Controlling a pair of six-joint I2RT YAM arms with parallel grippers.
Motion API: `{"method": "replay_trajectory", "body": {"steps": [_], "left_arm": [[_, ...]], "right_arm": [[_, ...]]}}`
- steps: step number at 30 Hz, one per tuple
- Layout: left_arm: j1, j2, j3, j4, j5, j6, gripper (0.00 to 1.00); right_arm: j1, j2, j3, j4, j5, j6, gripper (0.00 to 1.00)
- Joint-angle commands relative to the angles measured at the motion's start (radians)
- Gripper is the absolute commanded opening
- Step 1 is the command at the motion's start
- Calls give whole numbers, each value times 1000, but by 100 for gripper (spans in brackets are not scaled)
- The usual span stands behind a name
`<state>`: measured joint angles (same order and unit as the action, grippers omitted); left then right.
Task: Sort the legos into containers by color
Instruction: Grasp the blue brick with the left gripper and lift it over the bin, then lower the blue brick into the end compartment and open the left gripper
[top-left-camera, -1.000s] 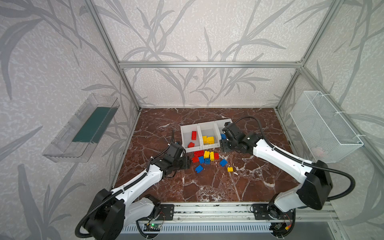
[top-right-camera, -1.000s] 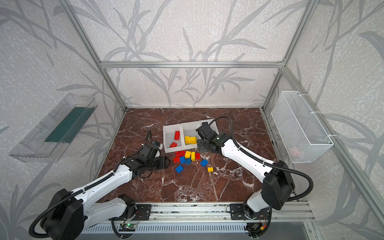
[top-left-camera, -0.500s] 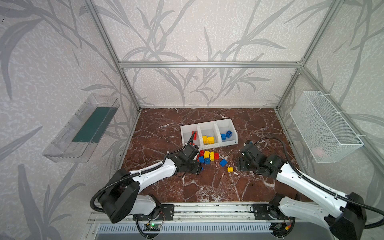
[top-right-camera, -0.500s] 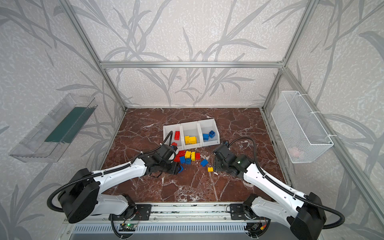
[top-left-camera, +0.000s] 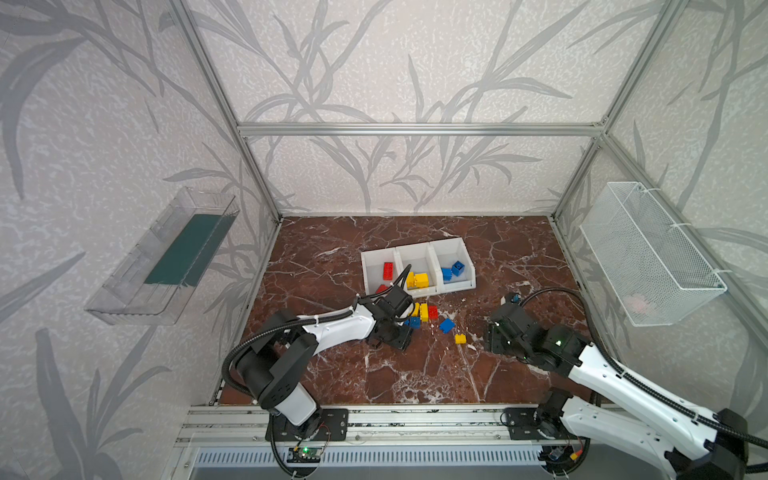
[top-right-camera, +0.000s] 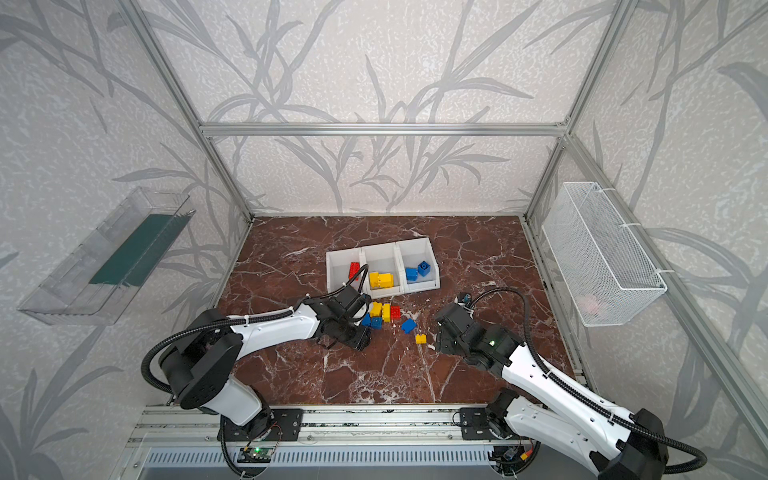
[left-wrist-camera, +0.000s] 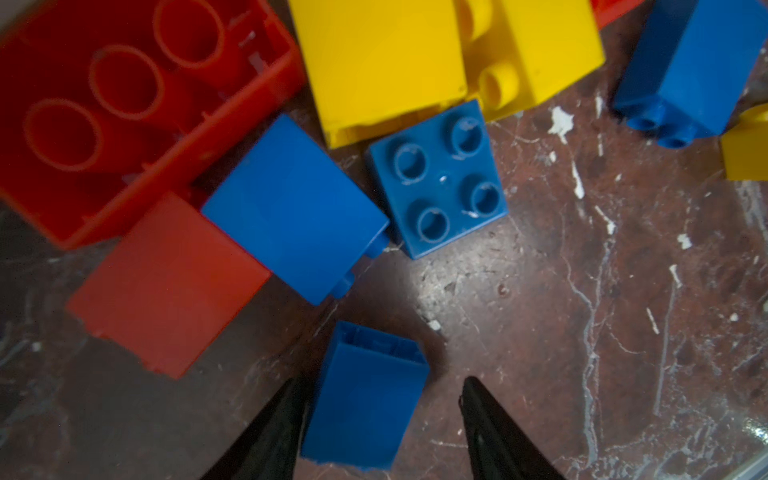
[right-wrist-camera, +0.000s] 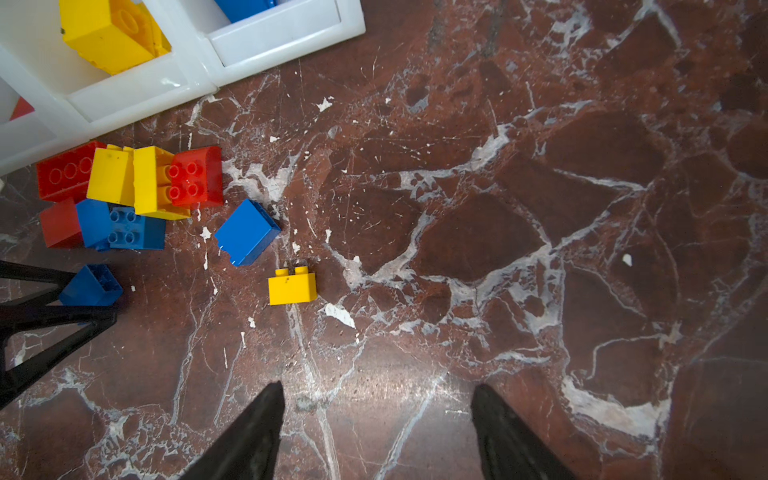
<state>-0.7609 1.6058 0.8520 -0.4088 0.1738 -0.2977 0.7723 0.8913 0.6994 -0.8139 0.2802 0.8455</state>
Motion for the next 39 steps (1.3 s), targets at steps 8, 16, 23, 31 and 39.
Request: {"method": "replay_trajectory", "body": {"steps": [8,16,23,31,39], "left_arm": [[-47,57,30,-38,-59,31,51],[-48,39,25,-26,-69,34,31],[-42,-21,110,-61,-71,36,27],[21,34,409,-58,-137,93,27],[55,315,762,-55,-25,124,27]], "right_arm": [[20,-6,-35,-6,21,46,71],[37,-20,-58,-1,28,86,70],[41,-32,-62,-14,40,99,69],[41,-41,-49,-25,64,93,68],[40,-34,-41,-24,42,80,68]]}}
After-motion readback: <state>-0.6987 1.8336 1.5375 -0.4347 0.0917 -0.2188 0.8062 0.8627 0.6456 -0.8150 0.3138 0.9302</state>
